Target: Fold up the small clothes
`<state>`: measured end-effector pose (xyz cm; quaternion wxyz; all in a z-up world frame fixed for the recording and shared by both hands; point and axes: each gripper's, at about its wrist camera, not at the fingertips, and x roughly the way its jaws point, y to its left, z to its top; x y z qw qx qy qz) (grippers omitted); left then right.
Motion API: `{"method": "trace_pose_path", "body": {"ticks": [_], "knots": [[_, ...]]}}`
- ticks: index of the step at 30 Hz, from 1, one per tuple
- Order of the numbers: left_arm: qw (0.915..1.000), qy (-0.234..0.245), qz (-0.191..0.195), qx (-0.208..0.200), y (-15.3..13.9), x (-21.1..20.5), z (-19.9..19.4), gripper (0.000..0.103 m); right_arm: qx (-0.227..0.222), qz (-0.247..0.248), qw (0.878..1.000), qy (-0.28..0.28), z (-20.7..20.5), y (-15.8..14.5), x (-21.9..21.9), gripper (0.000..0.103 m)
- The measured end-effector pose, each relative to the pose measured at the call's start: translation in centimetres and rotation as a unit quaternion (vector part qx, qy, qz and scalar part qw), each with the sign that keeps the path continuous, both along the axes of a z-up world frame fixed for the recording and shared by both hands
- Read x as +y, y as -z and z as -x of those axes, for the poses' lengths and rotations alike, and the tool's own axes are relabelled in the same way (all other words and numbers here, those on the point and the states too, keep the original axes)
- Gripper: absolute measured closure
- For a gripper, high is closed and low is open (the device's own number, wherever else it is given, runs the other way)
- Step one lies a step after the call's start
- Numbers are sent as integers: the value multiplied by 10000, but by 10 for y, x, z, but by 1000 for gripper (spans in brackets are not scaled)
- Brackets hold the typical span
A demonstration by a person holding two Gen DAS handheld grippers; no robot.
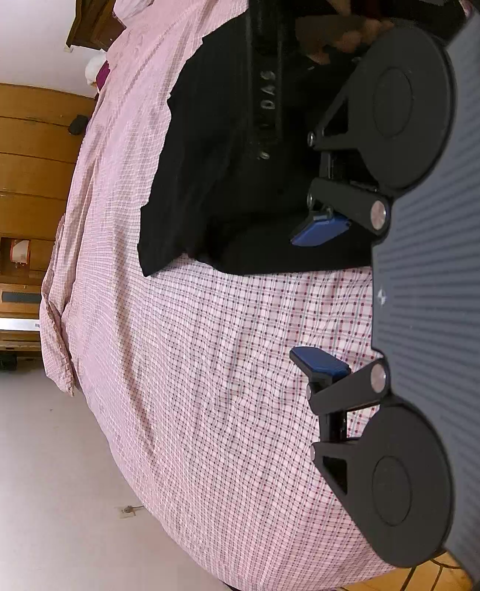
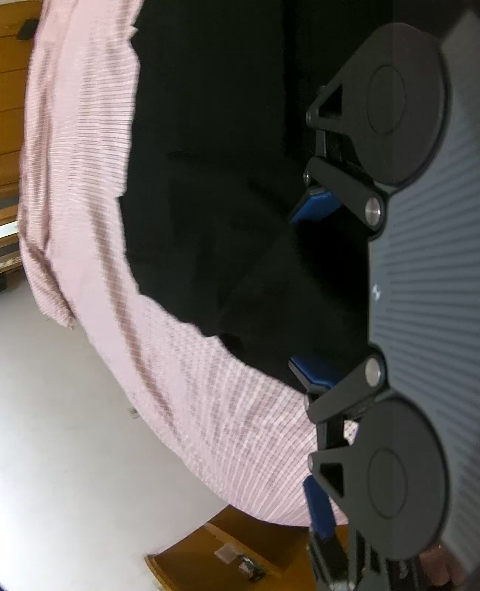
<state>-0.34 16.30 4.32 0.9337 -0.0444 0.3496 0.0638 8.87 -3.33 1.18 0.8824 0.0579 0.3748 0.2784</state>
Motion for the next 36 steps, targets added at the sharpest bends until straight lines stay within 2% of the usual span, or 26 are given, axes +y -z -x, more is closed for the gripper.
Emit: {"method": "trace_pose_path", "body": {"ticks": [1,2,4,6,11,15,20,25,28,31,36], "knots": [[10000,6,-8,-3,0,0,-1,37,24,-57,10000,-22,0,3,-1,38],[10000,9,-19,-6,0,-1,-1,37,45,-125,9999,-67,0,4,-3,58],[10000,16,-45,-37,-1,-2,-4,37,126,-355,9992,-161,-1,4,-9,79],[9999,41,-94,-103,-3,-3,-9,37,73,-596,9982,-57,-1,-3,-19,81],[9978,96,-490,-440,-14,-12,-35,37,-634,-589,9957,316,1,-43,-47,82],[9971,15,-506,-571,-21,-16,-69,37,-951,-568,9914,702,-9,-71,-83,82],[9951,70,-633,-758,-23,-30,-103,37,-1202,-421,9838,1258,-19,-90,-131,83],[9919,131,-939,-845,-12,-51,-135,37,-1198,-375,9745,1860,-31,-90,-178,83],[9898,121,-1156,-821,0,-61,-154,37,-1127,-446,9697,2121,-33,-80,-203,83],[9892,29,-1290,-698,15,-66,-170,37,-979,-310,9694,2230,-39,-63,-213,83],[9911,-200,-1136,-662,27,-61,-178,37,-574,-296,9710,2300,-52,-39,-222,83]]}}
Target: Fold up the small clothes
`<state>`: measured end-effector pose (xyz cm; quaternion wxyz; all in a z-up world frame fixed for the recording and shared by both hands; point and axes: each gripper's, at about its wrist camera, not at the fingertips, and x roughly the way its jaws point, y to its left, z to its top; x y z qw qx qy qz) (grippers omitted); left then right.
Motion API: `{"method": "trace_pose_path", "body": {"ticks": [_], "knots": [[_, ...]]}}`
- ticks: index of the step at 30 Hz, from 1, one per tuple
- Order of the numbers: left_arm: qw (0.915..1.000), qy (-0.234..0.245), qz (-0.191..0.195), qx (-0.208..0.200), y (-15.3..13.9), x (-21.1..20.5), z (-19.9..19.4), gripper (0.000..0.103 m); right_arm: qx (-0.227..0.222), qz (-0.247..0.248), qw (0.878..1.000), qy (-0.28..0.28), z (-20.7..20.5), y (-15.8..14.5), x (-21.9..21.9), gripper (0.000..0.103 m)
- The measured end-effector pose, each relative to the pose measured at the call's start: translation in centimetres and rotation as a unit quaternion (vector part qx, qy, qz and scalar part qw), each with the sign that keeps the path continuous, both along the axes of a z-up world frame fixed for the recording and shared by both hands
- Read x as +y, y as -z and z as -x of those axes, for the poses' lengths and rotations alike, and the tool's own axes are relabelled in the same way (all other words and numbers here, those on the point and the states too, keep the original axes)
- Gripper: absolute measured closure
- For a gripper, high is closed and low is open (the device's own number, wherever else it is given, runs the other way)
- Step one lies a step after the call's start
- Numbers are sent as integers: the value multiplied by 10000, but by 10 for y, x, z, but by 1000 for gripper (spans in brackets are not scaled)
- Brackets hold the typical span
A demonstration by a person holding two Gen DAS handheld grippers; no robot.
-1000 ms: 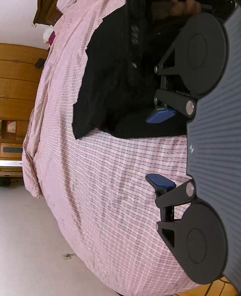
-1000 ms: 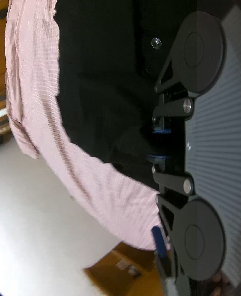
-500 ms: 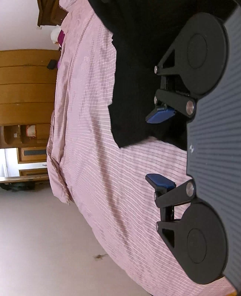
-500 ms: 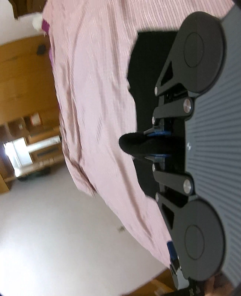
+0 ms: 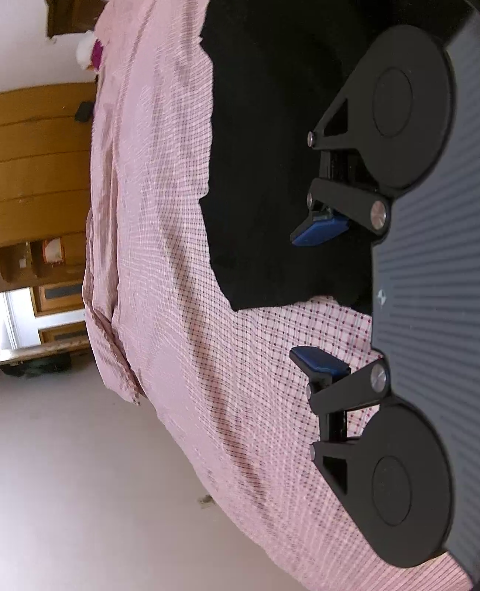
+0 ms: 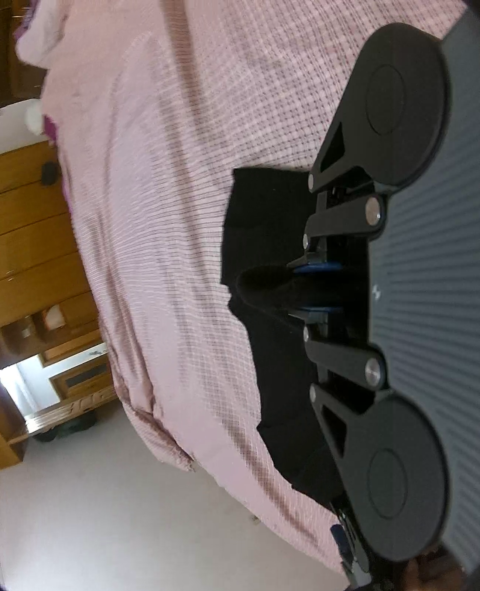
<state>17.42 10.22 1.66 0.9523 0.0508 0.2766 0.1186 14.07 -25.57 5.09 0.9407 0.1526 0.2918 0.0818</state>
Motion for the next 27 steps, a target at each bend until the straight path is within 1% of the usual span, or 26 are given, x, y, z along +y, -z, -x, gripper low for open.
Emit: {"method": "trace_pose_path", "body": {"ticks": [2,4,5,6,7,9,10,12,14,15,16,18,21,22,24,26,27], "knots": [[9999,-98,48,-103,-2,3,0,37,-245,-10,9997,-28,0,-13,2,84],[9993,-214,7,-295,-7,5,1,37,-842,-9,9964,-58,12,-39,4,84],[9992,-239,-34,-319,-8,6,0,37,-1107,-40,9938,-51,19,-47,2,84],[9994,-238,-104,-225,-8,6,-3,37,-1283,-104,9917,9,26,-52,-1,84],[9995,-246,-173,-104,-6,6,-7,37,-1322,-169,9910,113,31,-52,-5,84],[9992,-268,-274,93,2,6,-14,37,-1026,-214,9940,308,29,-34,-14,84],[9988,-279,-338,207,7,6,-19,37,-750,-149,9963,381,23,-18,-16,84],[9982,-308,-396,315,15,7,-23,37,-47,52,9992,384,7,20,-17,84],[9985,-295,-351,314,15,10,-25,37,417,184,9982,386,-6,54,-18,83],[9988,-271,-293,294,13,12,-26,37,436,190,9981,393,-7,64,-19,83],[9992,-238,-213,252,10,15,-27,37,341,155,9985,396,-6,67,-19,83],[9996,-177,-33,213,4,21,-33,37,294,151,9987,395,-3,64,-18,83],[9991,-93,316,284,-2,28,-48,37,257,249,9989,313,-1,62,-16,83],[9988,-50,378,294,-3,29,-53,37,245,225,9990,305,0,62,-17,82],[9989,-16,327,344,-1,27,-63,37,217,126,9992,309,0,62,-20,82],[9984,-192,20,539,9,22,-76,37,188,75,9993,305,-1,63,-20,82],[9977,-361,-133,564,14,22,-81,37,185,88,9994,292,-3,62,-20,82]]}}
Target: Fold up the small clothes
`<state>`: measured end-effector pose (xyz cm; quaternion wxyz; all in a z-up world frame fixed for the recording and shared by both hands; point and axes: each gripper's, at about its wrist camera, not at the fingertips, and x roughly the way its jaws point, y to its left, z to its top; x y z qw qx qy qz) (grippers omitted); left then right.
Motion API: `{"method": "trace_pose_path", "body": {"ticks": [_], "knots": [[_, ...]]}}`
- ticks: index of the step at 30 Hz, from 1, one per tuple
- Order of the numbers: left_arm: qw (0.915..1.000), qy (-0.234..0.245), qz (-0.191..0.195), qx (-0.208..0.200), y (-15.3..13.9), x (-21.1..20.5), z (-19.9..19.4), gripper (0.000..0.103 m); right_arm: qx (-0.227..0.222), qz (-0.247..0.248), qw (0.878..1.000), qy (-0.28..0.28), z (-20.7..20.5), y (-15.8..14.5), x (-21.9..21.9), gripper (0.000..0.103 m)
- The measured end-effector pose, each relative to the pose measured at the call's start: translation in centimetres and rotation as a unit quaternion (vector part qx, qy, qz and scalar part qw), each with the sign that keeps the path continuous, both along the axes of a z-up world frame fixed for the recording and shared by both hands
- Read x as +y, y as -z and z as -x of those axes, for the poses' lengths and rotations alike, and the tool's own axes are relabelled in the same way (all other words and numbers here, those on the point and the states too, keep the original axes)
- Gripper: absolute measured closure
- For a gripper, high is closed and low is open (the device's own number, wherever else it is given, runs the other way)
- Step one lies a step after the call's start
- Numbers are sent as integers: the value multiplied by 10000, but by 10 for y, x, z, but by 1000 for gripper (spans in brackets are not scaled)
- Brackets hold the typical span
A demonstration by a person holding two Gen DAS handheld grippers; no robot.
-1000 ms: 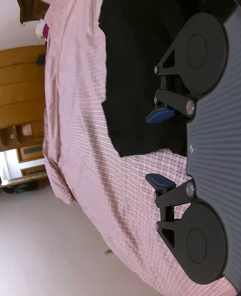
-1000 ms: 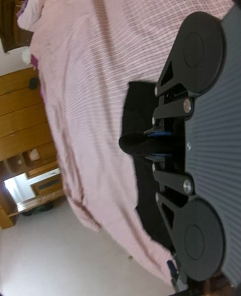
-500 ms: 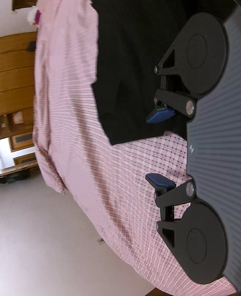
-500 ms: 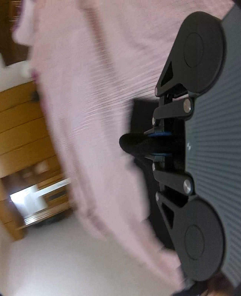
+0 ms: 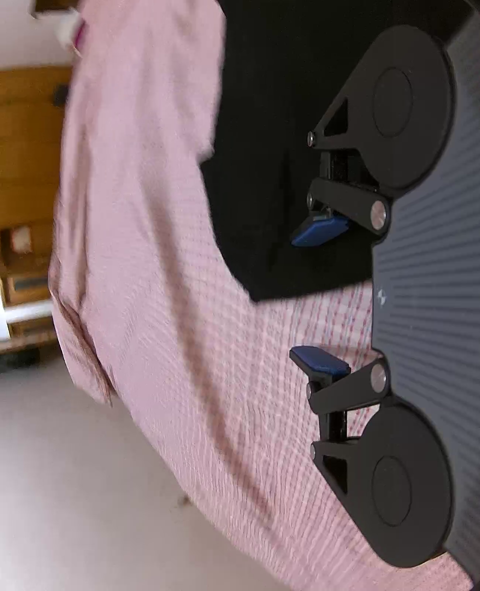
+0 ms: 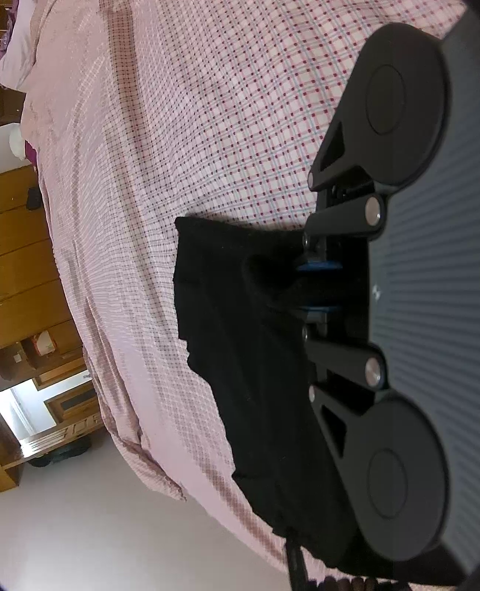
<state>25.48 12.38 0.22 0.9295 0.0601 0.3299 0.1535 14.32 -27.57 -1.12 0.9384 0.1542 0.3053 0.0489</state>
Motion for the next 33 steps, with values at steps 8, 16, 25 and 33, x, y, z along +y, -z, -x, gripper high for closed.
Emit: {"method": "trace_pose_path", "body": {"ticks": [8,16,25,33], "knots": [[9966,-670,-171,-437,18,-3,1,36,-1015,758,9916,252,3,-36,0,90],[9974,-623,-156,-315,7,0,2,36,-156,24,9989,439,-3,0,-26,88],[9986,-113,-177,-477,-18,-6,30,36,-893,-229,9953,302,15,-35,-18,44],[9984,-189,-513,-134,16,-8,19,34,-246,267,9993,-9,1,16,-7,43]]}}
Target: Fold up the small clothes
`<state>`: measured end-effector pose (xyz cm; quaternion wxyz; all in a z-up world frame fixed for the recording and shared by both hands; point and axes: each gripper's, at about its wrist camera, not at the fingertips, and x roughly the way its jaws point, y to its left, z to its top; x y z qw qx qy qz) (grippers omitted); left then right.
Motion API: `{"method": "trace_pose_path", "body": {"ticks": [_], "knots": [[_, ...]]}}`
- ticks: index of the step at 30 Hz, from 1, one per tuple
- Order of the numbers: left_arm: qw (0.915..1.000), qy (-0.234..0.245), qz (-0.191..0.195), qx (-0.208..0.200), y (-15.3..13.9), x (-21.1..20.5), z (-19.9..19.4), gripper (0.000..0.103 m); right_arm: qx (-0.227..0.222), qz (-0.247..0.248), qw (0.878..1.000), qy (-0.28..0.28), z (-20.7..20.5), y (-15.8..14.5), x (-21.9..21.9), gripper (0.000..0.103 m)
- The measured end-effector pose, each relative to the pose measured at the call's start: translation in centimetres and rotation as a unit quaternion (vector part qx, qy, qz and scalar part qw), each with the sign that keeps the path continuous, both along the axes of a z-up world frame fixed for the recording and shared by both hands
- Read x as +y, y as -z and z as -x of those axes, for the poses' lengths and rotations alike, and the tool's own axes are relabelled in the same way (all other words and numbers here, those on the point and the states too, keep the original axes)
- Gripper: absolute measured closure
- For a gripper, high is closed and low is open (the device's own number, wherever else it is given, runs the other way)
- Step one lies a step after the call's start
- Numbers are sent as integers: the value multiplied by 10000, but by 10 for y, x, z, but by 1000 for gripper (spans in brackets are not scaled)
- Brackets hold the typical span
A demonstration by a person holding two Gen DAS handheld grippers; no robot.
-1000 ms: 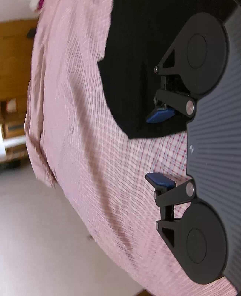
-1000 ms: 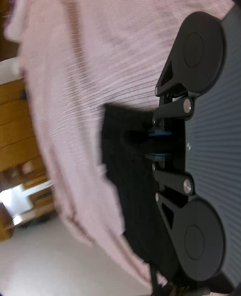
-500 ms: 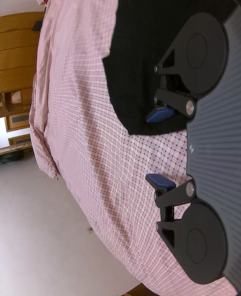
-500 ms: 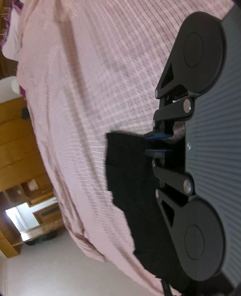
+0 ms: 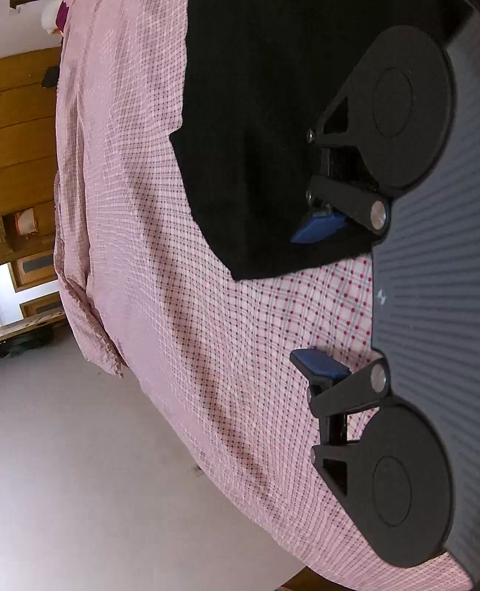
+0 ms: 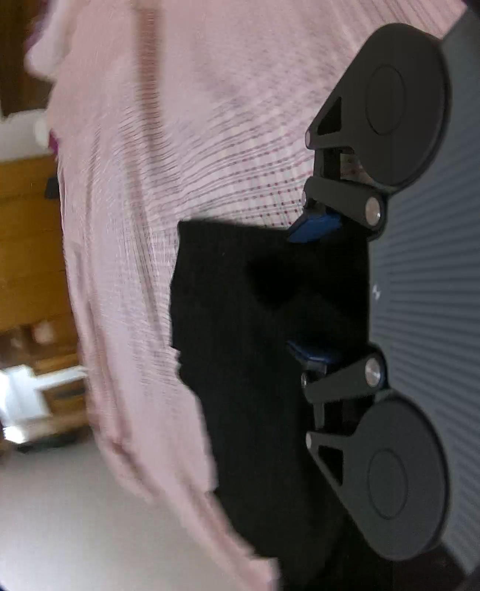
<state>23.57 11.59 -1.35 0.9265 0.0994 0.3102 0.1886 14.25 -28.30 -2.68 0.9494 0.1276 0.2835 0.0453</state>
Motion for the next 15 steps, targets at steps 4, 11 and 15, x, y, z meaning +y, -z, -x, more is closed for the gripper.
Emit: {"method": "trace_pose_path", "body": {"ticks": [4,11,15], "knots": [[10000,29,-30,52,-7,1,4,34,61,-392,9992,102,-1,-4,-9,43],[9988,264,398,111,-40,8,41,34,62,-706,9975,22,28,-48,-8,40],[9973,580,378,246,-57,7,75,34,-86,-551,9983,-193,58,-77,-9,40]]}}
